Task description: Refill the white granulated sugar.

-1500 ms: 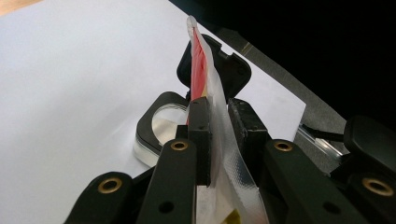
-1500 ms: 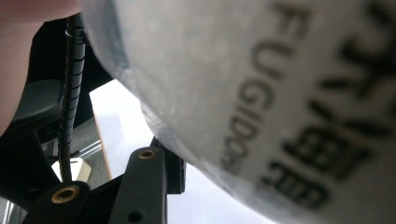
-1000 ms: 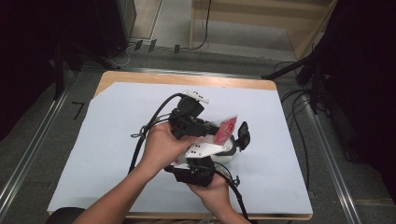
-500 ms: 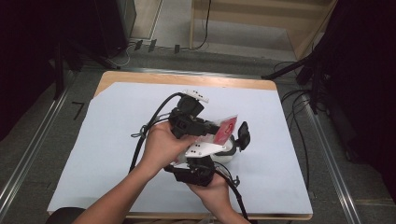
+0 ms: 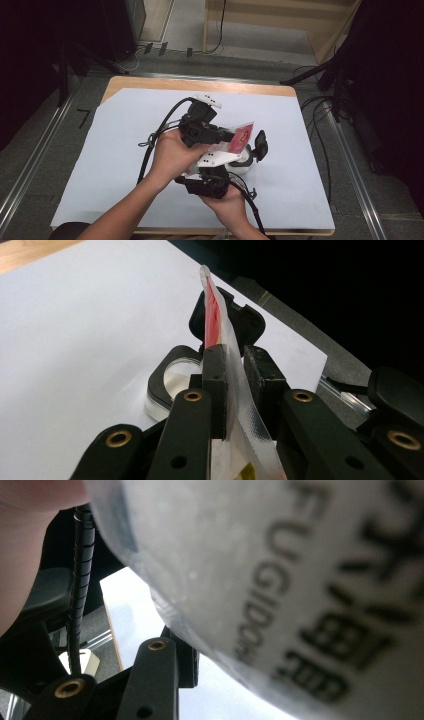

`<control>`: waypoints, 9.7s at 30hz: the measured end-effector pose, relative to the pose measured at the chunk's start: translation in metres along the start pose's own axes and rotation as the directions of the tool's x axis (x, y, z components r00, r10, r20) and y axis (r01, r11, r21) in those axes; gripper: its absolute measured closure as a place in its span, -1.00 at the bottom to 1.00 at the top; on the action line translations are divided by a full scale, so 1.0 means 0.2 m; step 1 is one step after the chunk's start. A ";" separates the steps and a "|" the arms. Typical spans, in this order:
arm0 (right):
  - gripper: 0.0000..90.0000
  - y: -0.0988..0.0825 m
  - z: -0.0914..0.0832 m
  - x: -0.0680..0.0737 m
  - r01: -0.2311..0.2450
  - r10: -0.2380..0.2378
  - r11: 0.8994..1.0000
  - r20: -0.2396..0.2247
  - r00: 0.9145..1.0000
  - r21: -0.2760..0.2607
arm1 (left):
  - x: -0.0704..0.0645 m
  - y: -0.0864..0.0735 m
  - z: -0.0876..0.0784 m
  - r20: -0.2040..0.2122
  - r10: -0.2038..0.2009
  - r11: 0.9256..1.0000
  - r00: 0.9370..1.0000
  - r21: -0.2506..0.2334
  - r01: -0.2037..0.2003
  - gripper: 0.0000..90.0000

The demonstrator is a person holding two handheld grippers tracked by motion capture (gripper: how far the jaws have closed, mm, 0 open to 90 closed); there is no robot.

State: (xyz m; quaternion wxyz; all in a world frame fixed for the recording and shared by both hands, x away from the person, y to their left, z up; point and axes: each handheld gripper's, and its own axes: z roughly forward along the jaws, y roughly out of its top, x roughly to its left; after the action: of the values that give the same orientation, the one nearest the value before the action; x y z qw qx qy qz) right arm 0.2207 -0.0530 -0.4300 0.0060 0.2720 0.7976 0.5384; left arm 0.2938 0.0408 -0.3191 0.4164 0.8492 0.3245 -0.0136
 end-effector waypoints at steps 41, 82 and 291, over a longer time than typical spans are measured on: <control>0.22 -0.11 0.08 0.03 0.093 -0.094 0.994 0.017 0.995 0.055 | 0.06 -0.07 -0.01 0.028 -0.025 0.993 0.999 0.114 0.022 0.77; 0.25 -0.22 0.15 0.02 0.157 -0.165 0.976 0.037 0.986 0.153 | 0.12 -0.12 0.10 0.055 -0.049 0.976 0.997 0.214 0.037 0.76; 0.10 0.00 -0.23 -0.38 -0.015 -0.010 0.989 0.166 0.986 0.148 | 0.71 -0.73 -0.62 -0.170 -0.098 0.987 0.980 -0.146 0.074 -0.01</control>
State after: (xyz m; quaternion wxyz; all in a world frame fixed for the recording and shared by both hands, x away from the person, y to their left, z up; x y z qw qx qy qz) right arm 0.2715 -0.1262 -0.4328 0.0514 0.3165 0.8320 0.4527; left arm 0.2931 0.2696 -0.3817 0.4429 0.8012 0.3968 0.0663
